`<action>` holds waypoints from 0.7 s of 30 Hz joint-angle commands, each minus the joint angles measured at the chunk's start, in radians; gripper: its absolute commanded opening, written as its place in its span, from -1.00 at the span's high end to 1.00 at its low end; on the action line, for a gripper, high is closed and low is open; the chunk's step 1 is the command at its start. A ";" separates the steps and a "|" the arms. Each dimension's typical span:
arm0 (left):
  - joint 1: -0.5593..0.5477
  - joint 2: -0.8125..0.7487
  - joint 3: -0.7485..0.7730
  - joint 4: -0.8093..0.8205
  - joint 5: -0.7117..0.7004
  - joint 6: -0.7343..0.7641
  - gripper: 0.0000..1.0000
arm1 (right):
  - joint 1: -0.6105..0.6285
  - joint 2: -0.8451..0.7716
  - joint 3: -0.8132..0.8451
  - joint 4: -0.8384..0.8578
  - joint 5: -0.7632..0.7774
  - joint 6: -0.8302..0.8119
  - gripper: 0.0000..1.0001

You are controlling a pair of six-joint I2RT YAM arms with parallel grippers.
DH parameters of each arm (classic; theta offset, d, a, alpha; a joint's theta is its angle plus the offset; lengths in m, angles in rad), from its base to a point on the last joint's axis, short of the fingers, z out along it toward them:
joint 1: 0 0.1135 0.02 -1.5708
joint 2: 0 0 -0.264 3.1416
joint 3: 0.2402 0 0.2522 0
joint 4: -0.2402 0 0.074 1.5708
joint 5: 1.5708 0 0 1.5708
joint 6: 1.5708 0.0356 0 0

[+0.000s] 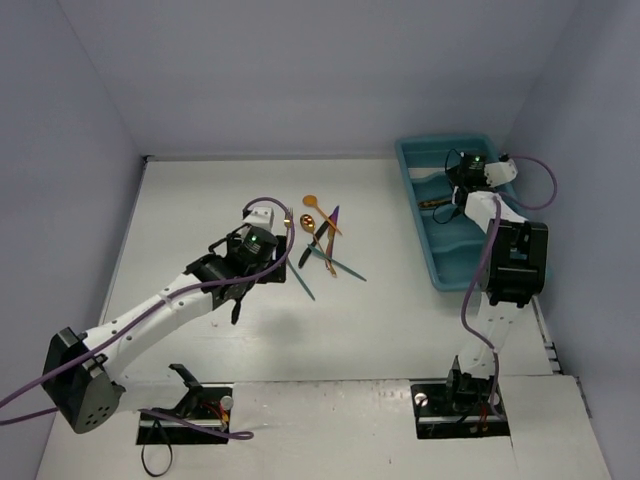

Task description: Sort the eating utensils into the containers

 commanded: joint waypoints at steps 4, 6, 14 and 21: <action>0.030 0.171 0.166 0.051 0.030 0.020 -0.38 | -0.006 -0.322 -0.077 0.014 -0.109 -0.207 -0.01; 0.064 0.223 0.209 0.075 0.060 0.020 -0.38 | -0.006 -0.448 -0.152 -0.013 -0.126 -0.240 -0.02; 0.209 0.492 0.380 0.133 0.194 0.038 -0.23 | 0.014 -0.875 -0.462 -0.047 -0.232 -0.210 -0.02; 0.238 0.718 0.619 0.047 0.179 0.122 -0.11 | 0.079 -1.042 -0.529 -0.125 -0.257 -0.248 -0.05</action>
